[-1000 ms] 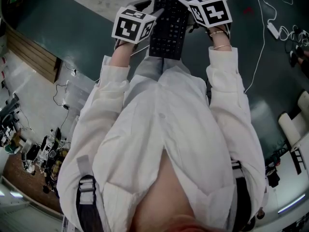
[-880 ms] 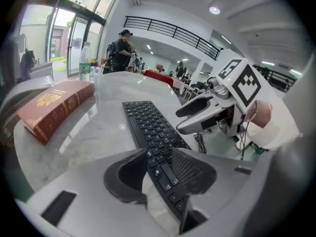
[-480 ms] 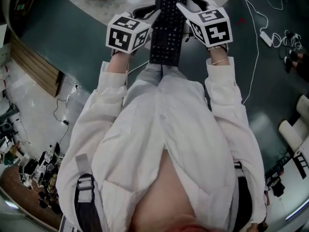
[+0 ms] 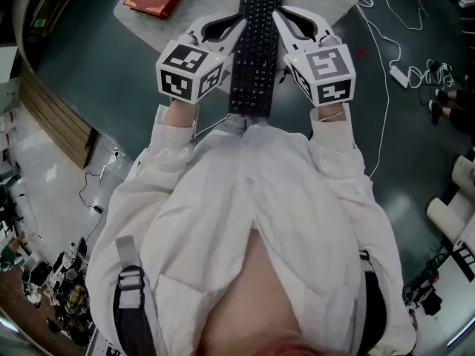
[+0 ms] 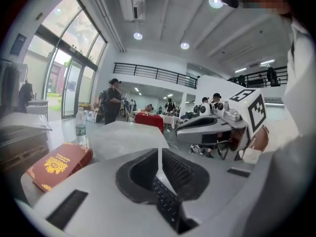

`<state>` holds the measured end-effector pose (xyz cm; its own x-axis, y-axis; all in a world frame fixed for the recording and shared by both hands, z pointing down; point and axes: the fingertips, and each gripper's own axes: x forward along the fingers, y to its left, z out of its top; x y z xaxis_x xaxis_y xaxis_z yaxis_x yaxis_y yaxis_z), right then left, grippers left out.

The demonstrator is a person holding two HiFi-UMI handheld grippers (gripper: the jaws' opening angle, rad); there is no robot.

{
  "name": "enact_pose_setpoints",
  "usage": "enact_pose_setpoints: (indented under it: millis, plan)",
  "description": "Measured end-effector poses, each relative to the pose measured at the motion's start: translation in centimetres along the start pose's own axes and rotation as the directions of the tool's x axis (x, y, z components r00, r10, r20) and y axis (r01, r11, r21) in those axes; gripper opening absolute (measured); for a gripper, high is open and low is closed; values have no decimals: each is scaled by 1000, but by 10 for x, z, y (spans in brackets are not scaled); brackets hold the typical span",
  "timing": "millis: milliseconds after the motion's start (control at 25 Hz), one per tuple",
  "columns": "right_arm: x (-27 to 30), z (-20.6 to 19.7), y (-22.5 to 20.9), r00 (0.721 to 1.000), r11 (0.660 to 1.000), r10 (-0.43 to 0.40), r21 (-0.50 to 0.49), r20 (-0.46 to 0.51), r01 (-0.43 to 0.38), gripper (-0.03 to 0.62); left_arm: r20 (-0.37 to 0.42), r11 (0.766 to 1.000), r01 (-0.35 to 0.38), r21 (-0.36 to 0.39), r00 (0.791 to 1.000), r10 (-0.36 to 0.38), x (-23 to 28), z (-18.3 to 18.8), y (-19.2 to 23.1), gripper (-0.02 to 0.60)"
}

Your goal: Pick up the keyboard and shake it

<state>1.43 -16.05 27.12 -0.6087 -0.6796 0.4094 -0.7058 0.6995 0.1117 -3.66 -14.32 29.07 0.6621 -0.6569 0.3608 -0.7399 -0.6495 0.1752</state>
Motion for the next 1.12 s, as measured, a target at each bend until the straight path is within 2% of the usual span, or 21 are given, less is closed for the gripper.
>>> enact_pose_setpoints:
  millis: [200, 320, 400, 720, 920, 1120]
  plan:
    - [-17, 32, 6, 994, 1000, 10, -15, 109, -8, 49, 139, 1000, 19, 10, 990, -21, -14, 42, -10, 31]
    - [-25, 44, 14, 985, 998, 66, -7, 161, -66, 49, 185, 999, 49, 13, 981, -50, -20, 57, -20, 26]
    - [-32, 50, 16, 980, 998, 67, -25, 189, -63, 46, 203, 998, 58, 22, 977, -61, -23, 64, -25, 23]
    - [-57, 72, 28, 959, 999, 45, -42, 278, -35, 32, 245, 995, 67, 76, 966, -83, -37, 78, -43, 20]
    - [-65, 72, 35, 956, 998, 50, -46, 290, -39, 31, 240, 990, 32, 137, 969, -65, -42, 76, -54, 15]
    - [-73, 76, 41, 943, 997, 72, -31, 325, -66, 32, 232, 989, 34, 144, 970, -67, -46, 73, -61, 14]
